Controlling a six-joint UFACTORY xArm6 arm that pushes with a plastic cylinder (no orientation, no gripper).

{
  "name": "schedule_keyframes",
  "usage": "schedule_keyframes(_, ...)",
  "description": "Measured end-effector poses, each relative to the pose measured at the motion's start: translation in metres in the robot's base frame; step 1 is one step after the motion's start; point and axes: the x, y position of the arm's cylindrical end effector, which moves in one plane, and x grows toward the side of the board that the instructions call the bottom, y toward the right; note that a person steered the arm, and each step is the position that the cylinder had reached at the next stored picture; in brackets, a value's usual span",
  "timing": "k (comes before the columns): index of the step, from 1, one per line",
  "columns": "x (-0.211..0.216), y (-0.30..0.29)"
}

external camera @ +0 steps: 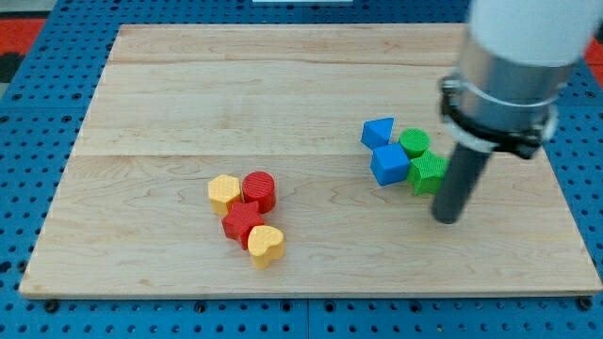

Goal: Move the green circle along with the blue triangle

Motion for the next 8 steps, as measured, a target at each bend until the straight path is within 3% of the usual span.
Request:
schedule_keyframes(4,-0.005,0.046)
schedule_keyframes(5,-0.026,0.062)
schedule_keyframes(6,-0.062,0.039)
schedule_keyframes(8,-0.059,0.029)
